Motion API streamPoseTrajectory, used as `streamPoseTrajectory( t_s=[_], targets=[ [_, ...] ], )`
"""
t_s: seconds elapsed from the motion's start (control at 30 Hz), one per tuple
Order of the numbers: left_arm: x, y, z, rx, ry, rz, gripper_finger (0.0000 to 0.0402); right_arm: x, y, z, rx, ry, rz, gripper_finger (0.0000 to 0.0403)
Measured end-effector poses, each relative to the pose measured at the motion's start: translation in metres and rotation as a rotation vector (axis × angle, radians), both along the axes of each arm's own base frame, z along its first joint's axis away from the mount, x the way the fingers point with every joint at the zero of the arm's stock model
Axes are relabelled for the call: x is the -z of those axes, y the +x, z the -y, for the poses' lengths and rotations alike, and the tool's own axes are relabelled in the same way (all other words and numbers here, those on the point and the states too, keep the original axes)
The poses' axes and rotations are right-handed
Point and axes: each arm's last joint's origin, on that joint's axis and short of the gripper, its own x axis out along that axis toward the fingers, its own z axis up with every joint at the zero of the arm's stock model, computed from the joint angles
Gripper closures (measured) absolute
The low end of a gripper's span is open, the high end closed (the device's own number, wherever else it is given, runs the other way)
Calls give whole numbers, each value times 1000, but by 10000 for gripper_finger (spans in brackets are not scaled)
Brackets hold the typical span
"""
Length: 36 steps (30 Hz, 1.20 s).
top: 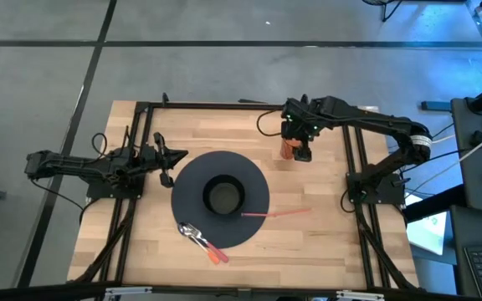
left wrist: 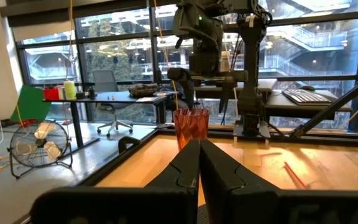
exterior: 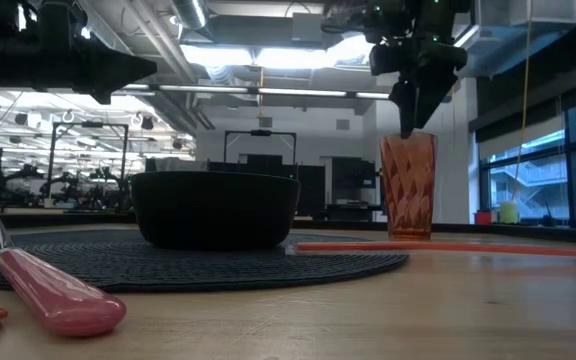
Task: Pick & Place Utensil
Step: Put the orange cup on the black tablemat to the right of the black bowl
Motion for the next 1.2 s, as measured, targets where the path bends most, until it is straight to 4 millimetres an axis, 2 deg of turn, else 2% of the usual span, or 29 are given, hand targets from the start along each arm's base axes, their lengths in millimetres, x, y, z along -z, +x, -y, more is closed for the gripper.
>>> streamPoseTrajectory(
  t_s=[0.37,1.2],
  targets=[
    [0,0,0,0,0,0,394,0,-2,4,35,-3,-2,88],
    [0,0,0,2,-9,3,393,3,4,0,115,23,13,89]
  ],
)
